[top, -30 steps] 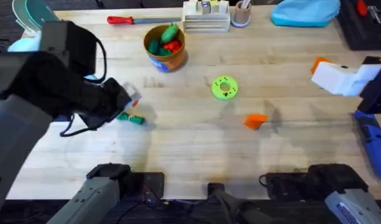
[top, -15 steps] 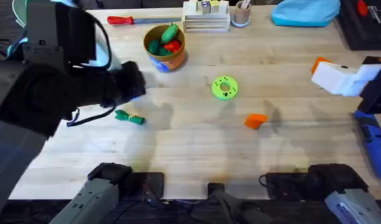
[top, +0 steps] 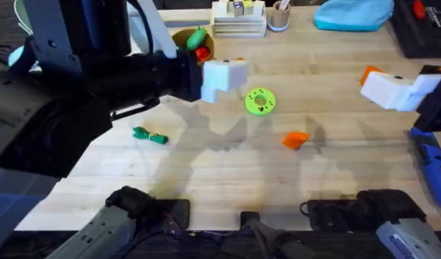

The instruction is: Pick up the gripper from the table and insert it into the empty holder that is missing its gripper. Then pick up a screw, insert it into the mounting hole, and use the screwdriver to tighten it. Finally, clean up the table by picking up the vegetable and placing it into the bucket.

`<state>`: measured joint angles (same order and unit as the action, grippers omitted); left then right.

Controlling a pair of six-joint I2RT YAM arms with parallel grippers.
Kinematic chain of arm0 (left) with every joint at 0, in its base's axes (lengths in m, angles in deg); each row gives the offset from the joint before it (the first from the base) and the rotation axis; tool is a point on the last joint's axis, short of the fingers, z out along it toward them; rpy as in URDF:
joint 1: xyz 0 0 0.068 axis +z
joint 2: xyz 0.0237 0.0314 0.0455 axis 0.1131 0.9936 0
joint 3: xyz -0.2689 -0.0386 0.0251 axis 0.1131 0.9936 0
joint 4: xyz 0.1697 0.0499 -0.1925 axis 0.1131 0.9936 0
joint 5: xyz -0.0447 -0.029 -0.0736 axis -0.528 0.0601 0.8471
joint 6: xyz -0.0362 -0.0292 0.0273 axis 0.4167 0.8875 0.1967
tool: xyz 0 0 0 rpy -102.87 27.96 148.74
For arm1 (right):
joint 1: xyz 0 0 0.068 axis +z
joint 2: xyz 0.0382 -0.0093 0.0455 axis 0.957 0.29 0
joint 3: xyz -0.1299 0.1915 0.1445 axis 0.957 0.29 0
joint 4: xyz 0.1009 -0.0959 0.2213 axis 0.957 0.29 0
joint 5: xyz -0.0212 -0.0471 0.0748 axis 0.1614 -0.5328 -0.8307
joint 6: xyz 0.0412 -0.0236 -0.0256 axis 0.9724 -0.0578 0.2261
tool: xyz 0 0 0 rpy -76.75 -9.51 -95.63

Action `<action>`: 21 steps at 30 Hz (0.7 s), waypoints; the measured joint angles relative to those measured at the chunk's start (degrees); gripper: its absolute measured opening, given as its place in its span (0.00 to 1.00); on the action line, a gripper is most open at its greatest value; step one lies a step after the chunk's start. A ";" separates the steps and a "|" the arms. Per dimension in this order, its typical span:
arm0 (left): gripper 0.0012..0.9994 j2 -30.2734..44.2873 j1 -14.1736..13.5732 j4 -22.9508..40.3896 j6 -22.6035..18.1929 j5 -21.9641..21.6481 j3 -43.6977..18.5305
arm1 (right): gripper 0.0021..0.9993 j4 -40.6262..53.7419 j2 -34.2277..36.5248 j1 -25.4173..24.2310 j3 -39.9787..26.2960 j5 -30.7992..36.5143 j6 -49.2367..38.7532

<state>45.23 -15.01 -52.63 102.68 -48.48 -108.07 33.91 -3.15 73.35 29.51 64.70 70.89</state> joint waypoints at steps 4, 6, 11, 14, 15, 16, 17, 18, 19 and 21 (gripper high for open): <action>0.99 0.00 0.00 -0.56 2.74 -0.21 0.00 | 0.99 0.00 -0.01 0.00 0.00 0.00 0.00; 0.99 0.00 -0.01 -0.65 3.27 -1.25 0.00 | 0.99 0.00 -0.02 0.00 0.00 0.00 0.00; 0.99 0.00 -0.16 -7.27 -1.26 -2.72 0.02 | 0.99 0.00 0.00 0.00 0.00 0.00 0.00; 0.99 -0.18 -0.76 -13.01 -7.17 -2.62 0.62 | 0.99 0.00 0.00 0.00 0.00 0.00 0.00; 0.99 -0.55 -0.86 -15.16 -9.30 -2.53 1.45 | 0.99 0.00 0.00 0.00 0.00 0.00 0.00; 0.99 -1.17 -0.86 -17.08 -11.10 -2.19 2.66 | 0.99 0.00 -0.01 0.00 0.00 0.00 0.00; 0.99 -2.16 -0.86 -18.95 -12.71 -1.77 4.31 | 0.99 0.00 -0.02 0.00 0.00 0.00 0.00; 0.99 -3.37 -0.86 -20.57 -13.97 -1.47 6.16 | 0.99 0.00 0.00 0.00 0.00 0.00 0.00; 0.99 -5.15 -0.86 -22.27 -15.20 -1.19 8.66 | 0.99 0.00 -0.02 0.00 0.00 0.00 0.00; 0.99 -9.48 -0.86 -25.58 -16.99 -0.54 14.10 | 0.99 0.00 0.00 0.00 0.00 0.00 0.00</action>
<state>35.75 -15.87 -78.22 85.70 -49.02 -93.97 33.91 -3.16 73.35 29.51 64.70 70.89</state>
